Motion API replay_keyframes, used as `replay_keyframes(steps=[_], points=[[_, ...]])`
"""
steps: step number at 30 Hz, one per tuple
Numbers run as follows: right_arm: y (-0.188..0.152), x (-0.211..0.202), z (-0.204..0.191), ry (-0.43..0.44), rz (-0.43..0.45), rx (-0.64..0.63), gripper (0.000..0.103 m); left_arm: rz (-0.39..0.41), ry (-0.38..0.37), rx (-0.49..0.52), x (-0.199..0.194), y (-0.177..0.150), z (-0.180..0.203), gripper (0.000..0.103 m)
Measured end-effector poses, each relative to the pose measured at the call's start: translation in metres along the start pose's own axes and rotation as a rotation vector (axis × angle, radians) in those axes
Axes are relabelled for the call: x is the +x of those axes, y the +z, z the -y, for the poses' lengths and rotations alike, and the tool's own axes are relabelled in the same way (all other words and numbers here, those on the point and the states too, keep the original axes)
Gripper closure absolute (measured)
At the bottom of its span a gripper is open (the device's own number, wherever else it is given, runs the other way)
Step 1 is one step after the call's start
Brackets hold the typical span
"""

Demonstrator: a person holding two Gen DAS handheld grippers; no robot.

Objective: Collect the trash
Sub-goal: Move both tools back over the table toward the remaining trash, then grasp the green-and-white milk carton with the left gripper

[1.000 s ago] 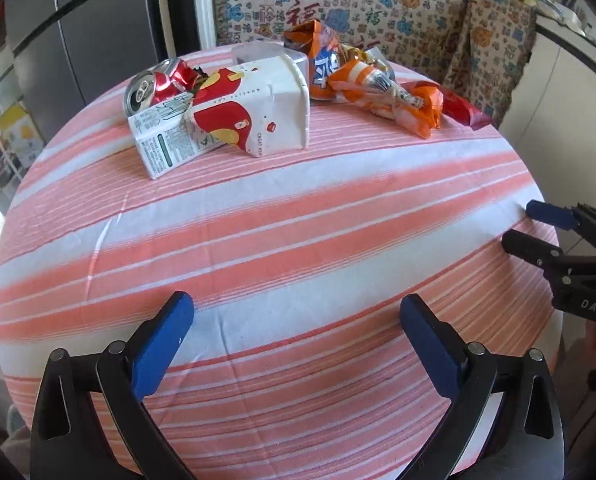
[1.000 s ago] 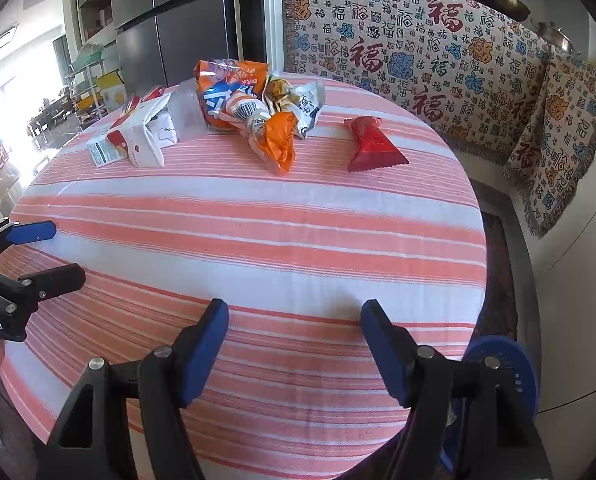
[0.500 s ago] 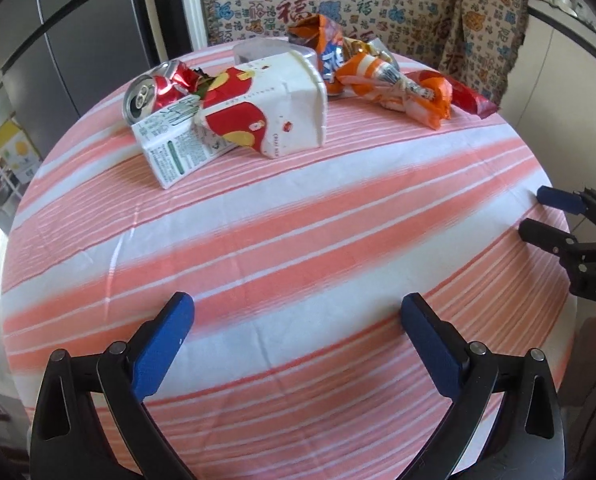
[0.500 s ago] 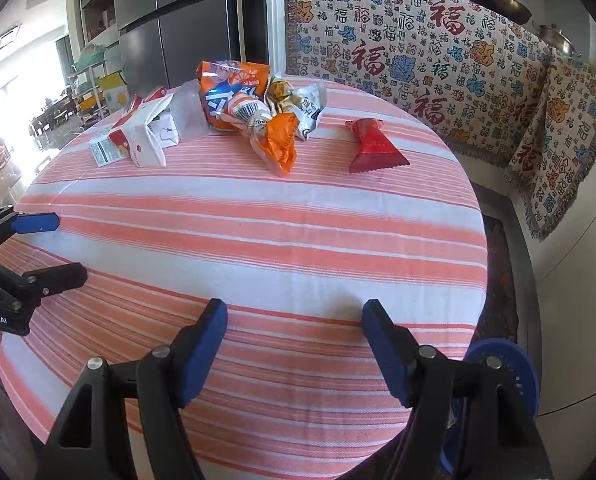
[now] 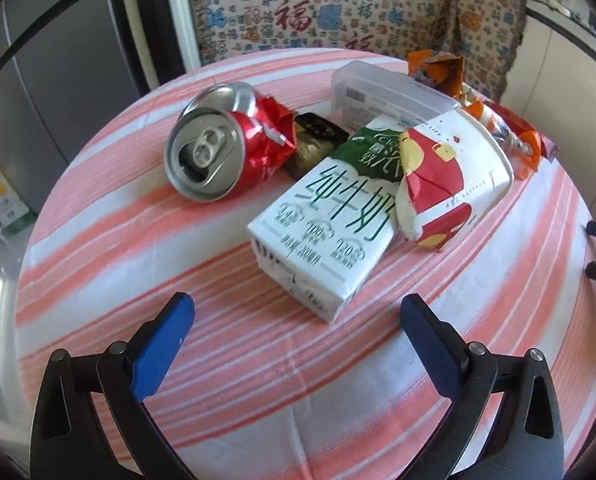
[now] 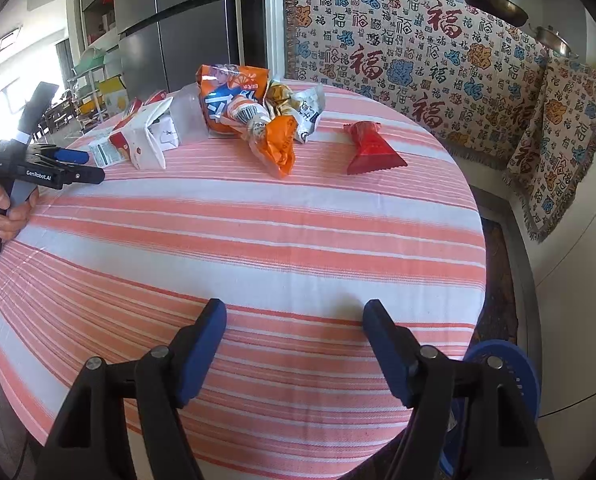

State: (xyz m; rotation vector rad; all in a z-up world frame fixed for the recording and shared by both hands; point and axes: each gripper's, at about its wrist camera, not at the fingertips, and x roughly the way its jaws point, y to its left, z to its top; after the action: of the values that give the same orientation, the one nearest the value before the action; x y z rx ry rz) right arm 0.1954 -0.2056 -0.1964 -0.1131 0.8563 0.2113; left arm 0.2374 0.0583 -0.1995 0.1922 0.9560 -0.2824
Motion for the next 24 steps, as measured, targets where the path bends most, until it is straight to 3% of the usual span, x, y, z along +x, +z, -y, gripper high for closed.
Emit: replay_keyframes(steps=[4,8,10,12,13,18,21,24], points=[[-0.001,0.0,0.0,-0.001,0.009,0.001,0.03,0.046,0.01,0.089,0.005,0.017,0.014,0.001],[-0.001,0.001,0.0,0.001,0.013,-0.001,0.03,0.062,-0.032,0.11,0.006,0.033,0.019,0.004],[-0.001,0.001,0.0,0.003,0.013,-0.003,0.03,0.044,-0.055,0.127,0.006,0.035,0.022,0.016],[-0.001,0.001,0.0,0.005,0.013,-0.005,0.03,0.047,-0.022,0.143,0.006,0.032,0.024,0.025],[-0.001,0.001,0.0,0.005,0.013,-0.006,0.03,0.05,-0.001,0.145,0.004,0.03,0.022,0.038],[-0.001,0.001,-0.001,0.005,0.009,-0.006,0.03,0.068,-0.018,0.013,-0.021,0.011,0.008,0.044],[-0.001,0.001,-0.001,0.002,0.003,-0.002,0.03,0.08,0.072,-0.078,-0.041,-0.011,0.01,0.044],[0.0,0.001,-0.002,0.0,-0.002,0.001,0.03,0.075,0.157,-0.255,-0.061,-0.041,0.007,0.045]])
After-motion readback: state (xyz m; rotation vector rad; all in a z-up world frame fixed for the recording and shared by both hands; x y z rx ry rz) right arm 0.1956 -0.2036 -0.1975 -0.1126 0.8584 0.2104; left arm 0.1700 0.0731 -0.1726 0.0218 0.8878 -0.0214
